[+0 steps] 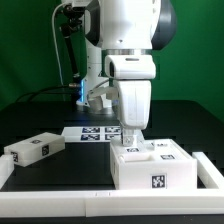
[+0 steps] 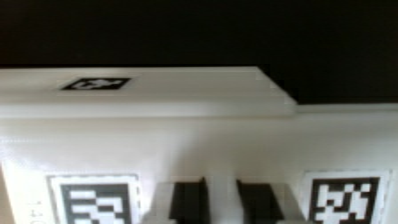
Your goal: Assemble cabinet
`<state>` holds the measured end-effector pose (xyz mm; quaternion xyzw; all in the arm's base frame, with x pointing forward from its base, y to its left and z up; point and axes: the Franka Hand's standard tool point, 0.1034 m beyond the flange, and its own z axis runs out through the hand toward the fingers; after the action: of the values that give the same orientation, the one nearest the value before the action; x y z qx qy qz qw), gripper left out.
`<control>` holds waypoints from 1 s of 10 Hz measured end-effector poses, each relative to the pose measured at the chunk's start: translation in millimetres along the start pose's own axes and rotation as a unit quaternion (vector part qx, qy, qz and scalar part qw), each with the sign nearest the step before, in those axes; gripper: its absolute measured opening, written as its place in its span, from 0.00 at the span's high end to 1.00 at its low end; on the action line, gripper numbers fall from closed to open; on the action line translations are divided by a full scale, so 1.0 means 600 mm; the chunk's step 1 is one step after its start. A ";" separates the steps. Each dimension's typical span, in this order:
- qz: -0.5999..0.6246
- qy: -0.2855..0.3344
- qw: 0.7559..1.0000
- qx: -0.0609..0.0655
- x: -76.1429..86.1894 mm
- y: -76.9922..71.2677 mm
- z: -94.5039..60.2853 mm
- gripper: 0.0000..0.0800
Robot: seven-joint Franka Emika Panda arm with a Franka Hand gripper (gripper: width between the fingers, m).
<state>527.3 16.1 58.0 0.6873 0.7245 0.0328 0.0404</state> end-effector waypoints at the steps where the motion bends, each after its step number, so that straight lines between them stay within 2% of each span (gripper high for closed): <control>1: 0.000 0.000 1.000 0.000 0.000 0.000 0.000 0.91; 5: 0.013 0.000 1.000 -0.001 0.004 0.003 0.000 0.91; 10: 0.001 -0.001 1.000 -0.007 -0.001 0.061 0.001 0.91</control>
Offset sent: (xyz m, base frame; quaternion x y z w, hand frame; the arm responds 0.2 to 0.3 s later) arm 0.0000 0.0000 0.0000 0.0000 0.0000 0.0000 1.0000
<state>563.9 17.2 61.3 0.6875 0.7238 0.0366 0.0460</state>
